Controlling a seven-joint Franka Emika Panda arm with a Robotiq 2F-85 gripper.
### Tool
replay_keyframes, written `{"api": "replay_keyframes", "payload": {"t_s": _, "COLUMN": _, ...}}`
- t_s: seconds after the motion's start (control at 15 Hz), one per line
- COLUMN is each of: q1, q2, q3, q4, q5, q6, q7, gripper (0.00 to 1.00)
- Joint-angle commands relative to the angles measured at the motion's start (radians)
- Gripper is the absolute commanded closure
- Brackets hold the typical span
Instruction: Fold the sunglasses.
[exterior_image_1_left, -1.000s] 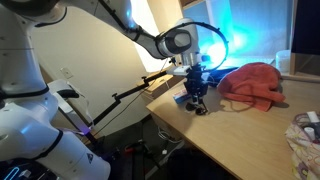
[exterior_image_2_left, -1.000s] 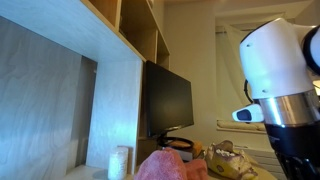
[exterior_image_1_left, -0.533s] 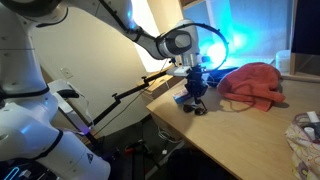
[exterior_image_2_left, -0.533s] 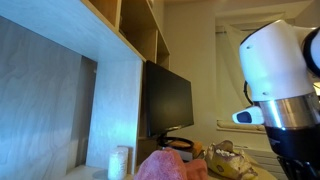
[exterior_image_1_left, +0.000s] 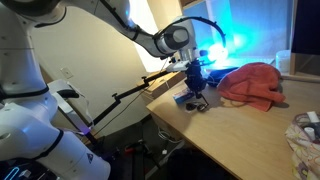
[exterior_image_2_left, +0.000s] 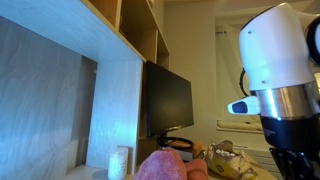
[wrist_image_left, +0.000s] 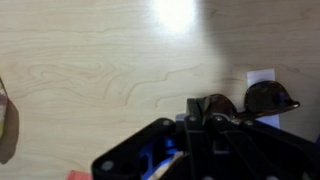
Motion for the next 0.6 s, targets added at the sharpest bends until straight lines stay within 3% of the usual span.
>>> {"api": "replay_keyframes", "payload": {"t_s": 0.0, "q1": 0.002, "q2": -0.044, "q3": 0.003, "q4": 0.004, "q5": 0.002, "q6": 0.003, "q7": 0.01, "gripper": 0.99}}
{"api": "replay_keyframes", "payload": {"t_s": 0.27, "q1": -0.008, "q2": -0.037, "q3": 0.009, "q4": 0.028, "q5": 0.023, "q6": 0.022, "q7": 0.003, "gripper": 0.99}}
{"api": "replay_keyframes", "payload": {"t_s": 0.53, "q1": -0.026, "q2": 0.001, "q3": 0.024, "q4": 0.037, "q5": 0.089, "q6": 0.159, "q7": -0.018, "gripper": 0.99}}
